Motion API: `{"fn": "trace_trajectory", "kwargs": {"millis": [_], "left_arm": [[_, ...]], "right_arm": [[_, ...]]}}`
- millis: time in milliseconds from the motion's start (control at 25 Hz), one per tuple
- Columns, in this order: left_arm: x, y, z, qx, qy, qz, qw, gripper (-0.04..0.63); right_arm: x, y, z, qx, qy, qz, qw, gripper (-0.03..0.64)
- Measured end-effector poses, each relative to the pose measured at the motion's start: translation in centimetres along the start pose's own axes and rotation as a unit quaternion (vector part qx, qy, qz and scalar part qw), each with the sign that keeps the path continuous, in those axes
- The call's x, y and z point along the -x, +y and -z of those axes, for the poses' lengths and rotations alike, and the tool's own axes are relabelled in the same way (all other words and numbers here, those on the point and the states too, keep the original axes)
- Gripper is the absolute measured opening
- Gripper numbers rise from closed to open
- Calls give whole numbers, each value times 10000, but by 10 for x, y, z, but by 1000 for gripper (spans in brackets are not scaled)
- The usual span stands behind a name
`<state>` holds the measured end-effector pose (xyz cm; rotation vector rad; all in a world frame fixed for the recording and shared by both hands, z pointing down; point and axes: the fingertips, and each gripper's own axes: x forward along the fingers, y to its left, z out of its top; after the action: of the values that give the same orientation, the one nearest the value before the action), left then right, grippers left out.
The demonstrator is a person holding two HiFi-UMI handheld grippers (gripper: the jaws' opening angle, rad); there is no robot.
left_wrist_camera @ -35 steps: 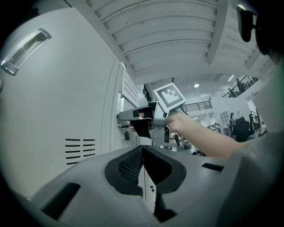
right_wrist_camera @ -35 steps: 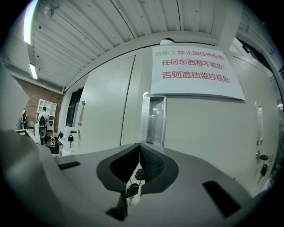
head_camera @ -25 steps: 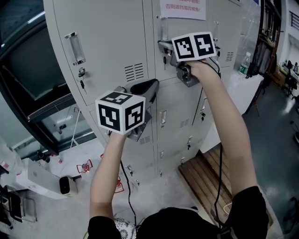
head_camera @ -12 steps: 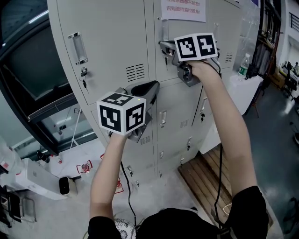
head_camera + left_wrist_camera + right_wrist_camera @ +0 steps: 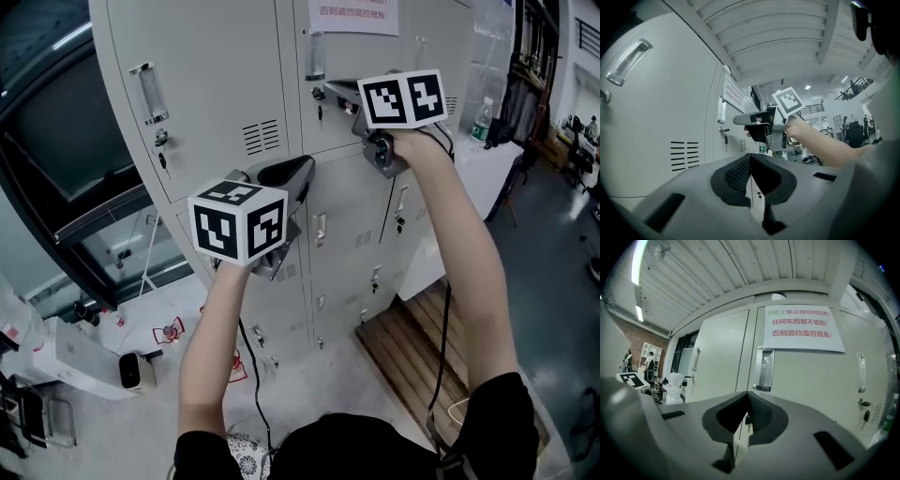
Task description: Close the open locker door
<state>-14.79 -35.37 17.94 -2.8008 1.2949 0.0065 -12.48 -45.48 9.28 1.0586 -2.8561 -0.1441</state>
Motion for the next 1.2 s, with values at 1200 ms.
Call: {"fn": "trace_trajectory", "kwargs": {"millis": [1200], "left_arm": [[15,-65,30,-799,172,-1240,9889,17]], "right_arm": [[145,36,89,362,-379,-601,9968,6]]}}
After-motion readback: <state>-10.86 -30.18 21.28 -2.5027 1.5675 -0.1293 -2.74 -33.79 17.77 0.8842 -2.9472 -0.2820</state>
